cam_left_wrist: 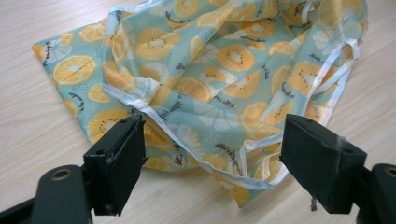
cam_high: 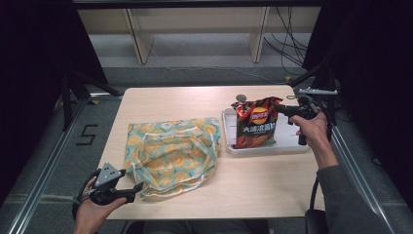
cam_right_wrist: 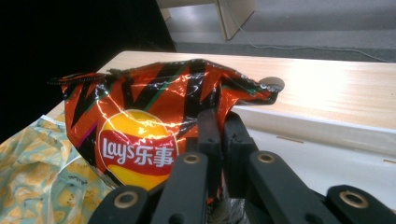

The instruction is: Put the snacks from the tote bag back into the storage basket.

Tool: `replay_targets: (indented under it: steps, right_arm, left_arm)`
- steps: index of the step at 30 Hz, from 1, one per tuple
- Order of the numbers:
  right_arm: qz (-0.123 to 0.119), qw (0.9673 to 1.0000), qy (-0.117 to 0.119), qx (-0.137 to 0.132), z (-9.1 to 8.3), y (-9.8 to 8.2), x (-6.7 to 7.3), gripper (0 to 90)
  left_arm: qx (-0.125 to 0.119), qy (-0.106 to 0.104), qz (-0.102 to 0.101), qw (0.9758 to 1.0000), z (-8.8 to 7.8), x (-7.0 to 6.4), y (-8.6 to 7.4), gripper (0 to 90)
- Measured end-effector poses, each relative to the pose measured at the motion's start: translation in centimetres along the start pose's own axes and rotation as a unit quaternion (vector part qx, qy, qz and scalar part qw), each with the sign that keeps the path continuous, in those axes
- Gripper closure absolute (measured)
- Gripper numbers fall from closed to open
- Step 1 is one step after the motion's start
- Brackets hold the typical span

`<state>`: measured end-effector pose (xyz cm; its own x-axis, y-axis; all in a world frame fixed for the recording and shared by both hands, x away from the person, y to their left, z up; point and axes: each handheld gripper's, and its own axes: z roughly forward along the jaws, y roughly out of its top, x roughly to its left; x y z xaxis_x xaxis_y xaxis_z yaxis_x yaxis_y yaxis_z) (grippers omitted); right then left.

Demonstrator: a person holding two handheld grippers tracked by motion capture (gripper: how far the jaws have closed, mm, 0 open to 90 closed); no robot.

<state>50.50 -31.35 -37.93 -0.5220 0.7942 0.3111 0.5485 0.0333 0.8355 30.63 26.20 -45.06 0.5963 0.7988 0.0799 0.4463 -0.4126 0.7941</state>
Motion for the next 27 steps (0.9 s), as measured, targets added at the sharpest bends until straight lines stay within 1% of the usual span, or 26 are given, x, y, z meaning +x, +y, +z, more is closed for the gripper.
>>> replay_targets:
  steps: [1, 2, 4, 5, 6, 7, 8, 9, 10, 12, 13, 14, 15, 18, 19, 20, 21, 22, 23, 24, 25, 26, 27]
  right_arm:
    - [-0.009, 0.9999, -0.007, 0.000, 0.0, 0.0, 0.0, 87.9]
    - [0.006, 1.0000, -0.006, 0.002, 0.1, 0.0, 0.3, 87.9]
    - [0.004, 1.0000, -0.008, 0.002, 0.1, 0.0, 0.3, 88.0]
    - [-0.008, 0.9999, -0.012, -0.003, 0.2, 0.1, 0.2, 88.0]
    - [-0.006, 0.9999, -0.011, -0.004, 0.3, 0.0, 0.3, 88.3]
    - [-0.017, 0.9997, -0.020, -0.004, 0.4, 0.1, 0.2, 88.4]
    - [-0.016, 0.9996, -0.020, -0.007, 0.5, 0.0, 0.2, 88.4]
    - [-0.005, 0.9998, -0.020, -0.007, 0.6, 0.0, 0.3, 88.3]
    - [-0.016, 0.9996, -0.023, -0.004, 0.7, 0.1, 0.2, 88.4]
    - [-0.011, 0.9997, -0.022, -0.004, 0.8, 0.2, 0.1, 88.3]
    - [-0.001, 0.9998, -0.022, -0.003, 1.0, 0.1, 0.1, 88.3]
    - [-0.001, 0.9998, -0.022, -0.003, 1.0, 0.1, 0.1, 88.3]
    - [-0.014, 0.9996, -0.024, -0.007, 1.3, 0.2, -0.3, 88.2]
    - [-0.012, 0.9996, -0.025, -0.006, 1.5, 0.4, -0.4, 88.2]
    - [-0.001, 0.9995, -0.030, -0.001, 1.6, 0.5, -0.2, 88.2]
    - [-0.002, 0.9995, -0.030, 0.001, 1.7, 0.6, -0.1, 88.2]
    - [-0.009, 0.9994, -0.033, -0.001, 2.1, 0.7, -0.1, 88.1]
    - [-0.006, 0.9994, -0.035, 0.003, 2.2, 0.8, 0.1, 88.0]
    - [-0.006, 0.9994, -0.035, 0.003, 2.2, 0.8, 0.1, 88.0]
    - [-0.014, 0.9992, -0.037, 0.003, 2.3, 0.8, 0.0, 87.9]
    - [-0.004, 0.9992, -0.040, 0.006, 2.5, 0.9, 0.1, 87.6]
    - [-0.004, 0.9992, -0.040, 0.006, 2.5, 0.9, 0.1, 87.6]
    - [-0.017, 0.9990, -0.040, 0.003, 2.6, 0.9, -0.1, 87.5]
  left_arm:
    - [0.000, 0.000, -0.004, 1.0000, 0.0, 0.0, 0.0, 21.5]
    - [0.000, 0.000, -0.004, 1.0000, 0.0, 0.0, 0.0, 21.5]
    - [0.001, 0.001, -0.004, 1.0000, 0.0, 0.0, 0.0, 21.5]
    - [-0.001, 0.000, -0.004, 1.0000, 0.1, -0.1, 0.0, 21.5]
    - [-0.001, 0.000, -0.004, 1.0000, 0.1, -0.1, 0.0, 21.5]
    - [-0.001, -0.001, -0.004, 1.0000, 0.0, 0.0, 0.0, 21.6]
    - [0.000, 0.000, -0.005, 1.0000, 0.0, -0.1, 0.0, 21.6]
    - [-0.001, -0.001, -0.005, 1.0000, 0.1, -0.1, 0.0, 21.5]
    - [-0.001, -0.001, -0.005, 1.0000, 0.1, -0.1, 0.0, 21.6]
    - [-0.002, 0.000, -0.006, 1.0000, 0.1, -0.1, 0.0, 21.6]
    - [-0.002, 0.000, -0.004, 1.0000, 0.1, -0.1, 0.0, 21.6]
    - [0.000, 0.000, -0.006, 1.0000, 0.1, -0.1, 0.0, 21.6]
    - [0.006, 0.004, -0.001, 1.0000, 0.0, -0.1, 0.0, 21.6]
    - [0.005, 0.002, 0.000, 1.0000, 0.1, -0.1, 0.0, 21.6]
    - [0.004, 0.003, -0.002, 1.0000, 0.1, -0.1, 0.0, 21.6]
    - [0.005, 0.003, 0.000, 1.0000, 0.1, -0.1, 0.0, 21.6]
    - [0.002, 0.000, -0.004, 1.0000, 0.2, -0.1, 0.0, 21.6]
    - [0.003, 0.003, 0.012, 0.9999, 0.2, 0.2, 0.1, 21.6]
    - [0.003, 0.003, 0.012, 0.9999, 0.2, 0.2, 0.1, 21.6]
    - [0.005, 0.002, -0.006, 1.0000, 0.1, -0.1, 0.0, 21.6]
    - [0.003, 0.001, -0.005, 1.0000, 0.1, -0.1, 0.0, 21.6]
    - [0.003, 0.001, -0.005, 1.0000, 0.1, -0.1, 0.0, 21.6]
    - [0.001, 0.001, -0.005, 1.0000, 0.2, -0.1, 0.0, 21.6]
